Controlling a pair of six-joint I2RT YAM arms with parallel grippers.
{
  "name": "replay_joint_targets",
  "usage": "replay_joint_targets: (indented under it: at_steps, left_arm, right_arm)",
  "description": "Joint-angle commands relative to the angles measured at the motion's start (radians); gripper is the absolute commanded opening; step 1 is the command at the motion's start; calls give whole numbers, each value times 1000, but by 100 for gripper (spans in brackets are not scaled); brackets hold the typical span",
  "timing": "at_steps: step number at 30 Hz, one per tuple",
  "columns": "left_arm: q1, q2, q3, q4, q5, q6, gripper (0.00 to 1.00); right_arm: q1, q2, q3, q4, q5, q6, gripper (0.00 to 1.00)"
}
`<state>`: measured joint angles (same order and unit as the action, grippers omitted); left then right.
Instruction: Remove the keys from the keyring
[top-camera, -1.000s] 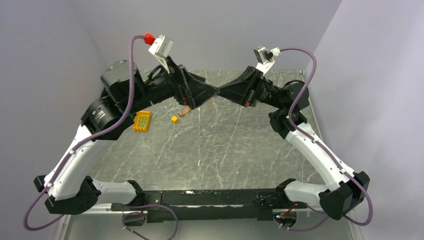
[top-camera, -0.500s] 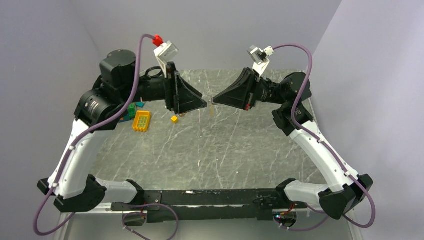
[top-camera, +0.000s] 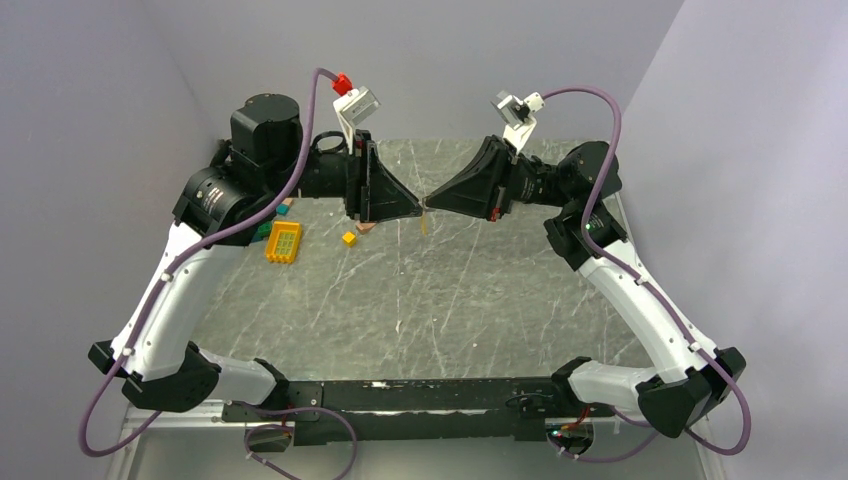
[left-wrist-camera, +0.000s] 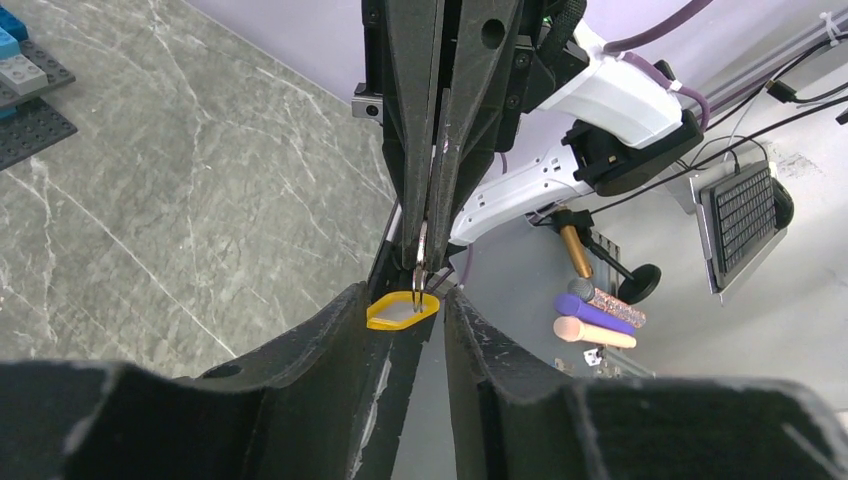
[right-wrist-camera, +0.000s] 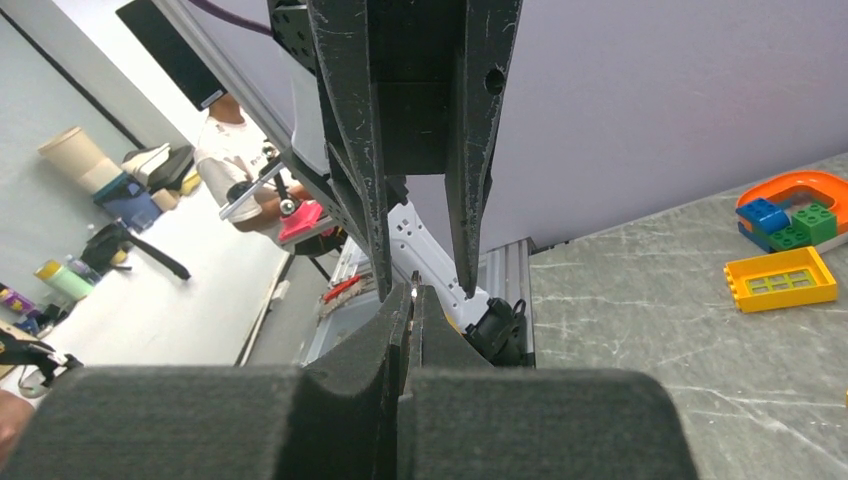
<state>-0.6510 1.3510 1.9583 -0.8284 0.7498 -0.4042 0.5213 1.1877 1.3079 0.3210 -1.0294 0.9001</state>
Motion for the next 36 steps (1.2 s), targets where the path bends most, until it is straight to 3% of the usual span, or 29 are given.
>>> replay_joint_targets:
  at_steps: [1,8,16,22,30,36]
  left_arm:
    - [3,-22,4,46,11,14,38]
    - [3,-21,-11,56,3,12,25]
    - [3,-12,-10,79,2,1,17]
    - [3,-5,-10,91,5,-3,0]
    - [3,-4,-22,128,-14,-17,0]
    - [4,-46,-117,278,-60,-114,0]
  right_arm:
    - [-4,-4,25,21,-4,-11,0]
    - [-3,-2,18,33,-3,-5,0]
    - [-2,-1,0,60,-2,7,0]
    - [-3,2,-2,57,-2,-2,0]
    - [-3,11,8,64,30,-9,0]
    - [-4,22,11,127,78,28,0]
